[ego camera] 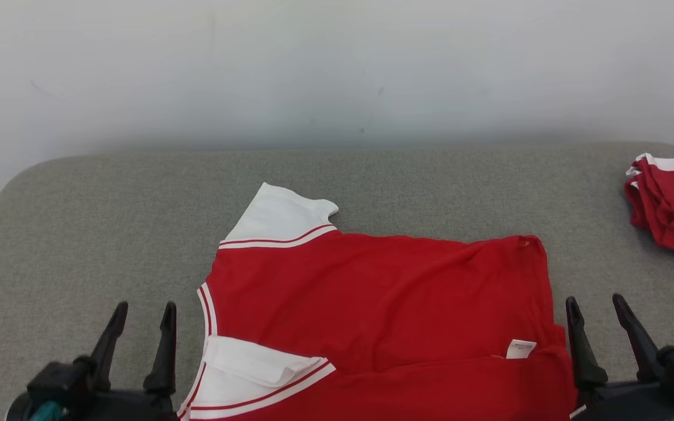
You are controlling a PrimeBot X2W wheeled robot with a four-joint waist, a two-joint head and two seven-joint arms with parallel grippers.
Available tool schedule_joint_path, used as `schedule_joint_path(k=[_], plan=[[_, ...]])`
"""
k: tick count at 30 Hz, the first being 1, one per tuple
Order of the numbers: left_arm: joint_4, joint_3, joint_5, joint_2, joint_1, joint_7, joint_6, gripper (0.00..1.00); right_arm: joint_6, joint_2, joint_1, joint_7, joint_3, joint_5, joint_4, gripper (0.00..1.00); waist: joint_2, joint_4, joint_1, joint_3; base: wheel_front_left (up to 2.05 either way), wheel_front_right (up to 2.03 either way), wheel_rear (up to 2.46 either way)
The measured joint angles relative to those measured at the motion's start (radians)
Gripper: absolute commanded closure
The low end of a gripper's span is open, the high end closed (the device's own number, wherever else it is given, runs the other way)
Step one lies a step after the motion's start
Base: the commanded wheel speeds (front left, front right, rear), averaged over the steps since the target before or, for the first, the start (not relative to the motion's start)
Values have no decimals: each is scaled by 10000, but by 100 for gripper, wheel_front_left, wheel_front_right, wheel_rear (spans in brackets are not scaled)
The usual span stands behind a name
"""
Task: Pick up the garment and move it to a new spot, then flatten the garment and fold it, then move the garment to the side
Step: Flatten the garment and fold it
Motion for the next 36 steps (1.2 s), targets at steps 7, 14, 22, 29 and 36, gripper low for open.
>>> schedule_joint_path(k=[7, 14, 22, 29, 36], plan=[[416, -291, 54, 635, -2612, 731, -583, 0, 0, -510, -1663, 702, 242, 111, 476, 0, 0, -104, 1, 692, 0, 0, 0], [1049, -823, -221, 1185, -5891, 1707, -915, 0, 0, -667, -3569, 1179, 537, 194, 1340, 0, 1, -309, 2, 1825, 0, 0, 0], [3164, -2445, -805, 1793, -8908, 2339, -999, 0, 0, -598, -5736, 1478, 1375, 282, 2786, 0, 2, -862, 5, 3334, 0, 0, 0], [5262, -3526, -1718, 2065, -9821, 2456, -1001, 0, 0, -341, -6335, 1747, 1893, 736, 3185, 0, 3, -1574, 3, 3970, 0, 0, 0], [6544, -4303, -2460, 2318, -10433, 2408, -1001, 0, 0, -161, -6369, 1829, 2347, 1179, 2982, 0, 2, -2138, 1, 4370, 0, 0, 0]])
